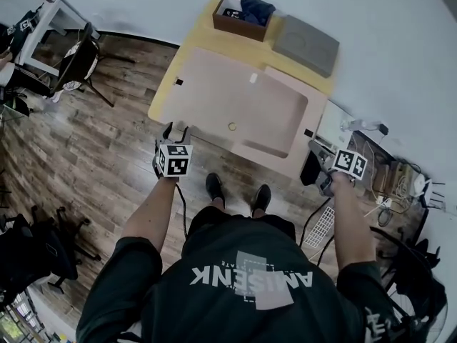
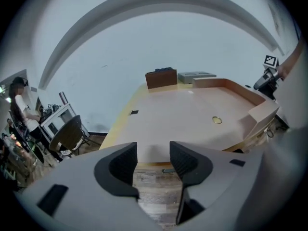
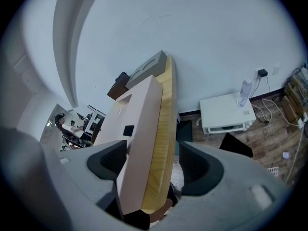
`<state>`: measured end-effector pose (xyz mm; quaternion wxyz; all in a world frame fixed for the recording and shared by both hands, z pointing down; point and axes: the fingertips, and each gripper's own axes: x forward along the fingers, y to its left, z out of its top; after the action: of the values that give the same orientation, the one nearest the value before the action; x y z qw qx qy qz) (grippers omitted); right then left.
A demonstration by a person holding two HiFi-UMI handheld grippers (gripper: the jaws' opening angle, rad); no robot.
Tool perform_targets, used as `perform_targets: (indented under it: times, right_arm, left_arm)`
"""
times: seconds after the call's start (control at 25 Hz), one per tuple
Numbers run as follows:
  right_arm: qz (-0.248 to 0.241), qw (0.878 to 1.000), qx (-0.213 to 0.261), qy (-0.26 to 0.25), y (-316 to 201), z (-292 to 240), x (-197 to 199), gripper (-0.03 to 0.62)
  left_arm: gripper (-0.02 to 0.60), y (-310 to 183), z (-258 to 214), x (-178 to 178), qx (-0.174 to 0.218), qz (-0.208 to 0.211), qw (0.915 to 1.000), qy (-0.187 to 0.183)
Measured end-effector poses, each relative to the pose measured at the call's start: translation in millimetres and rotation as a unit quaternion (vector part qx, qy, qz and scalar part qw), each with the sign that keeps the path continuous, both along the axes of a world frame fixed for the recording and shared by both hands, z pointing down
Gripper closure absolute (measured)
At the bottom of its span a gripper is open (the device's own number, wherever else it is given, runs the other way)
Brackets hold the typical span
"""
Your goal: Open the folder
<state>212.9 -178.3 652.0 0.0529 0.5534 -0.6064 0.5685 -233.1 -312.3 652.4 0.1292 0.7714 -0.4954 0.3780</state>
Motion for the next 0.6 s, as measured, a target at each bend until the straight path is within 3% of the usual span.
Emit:
perform_targets:
  times: [0.16, 0.36, 0.6]
  right_arm:
    - [-0.007, 0.999, 0.038, 0.011, -6.9, -19.3, -0.5, 0.264]
    - [-0.008, 0.997, 0.08, 0.022, -12.5, -51.3, 3.1, 0.264]
    - [-0.031, 0.985, 0.163, 0.046, -9.2, -120.2, 6.7, 0.264]
  left_arm:
    - [0.385, -1.7, -33.2, 17.4, 0.016, 0.032, 0.9987, 0.035]
    - [0.385, -2.9, -77.8, 42.7, 0.039, 0.043, 0.9933, 0.1]
    - [0.415, 6.5, -147.7, 79.3, 0.055, 0.05, 0.9743, 0.213]
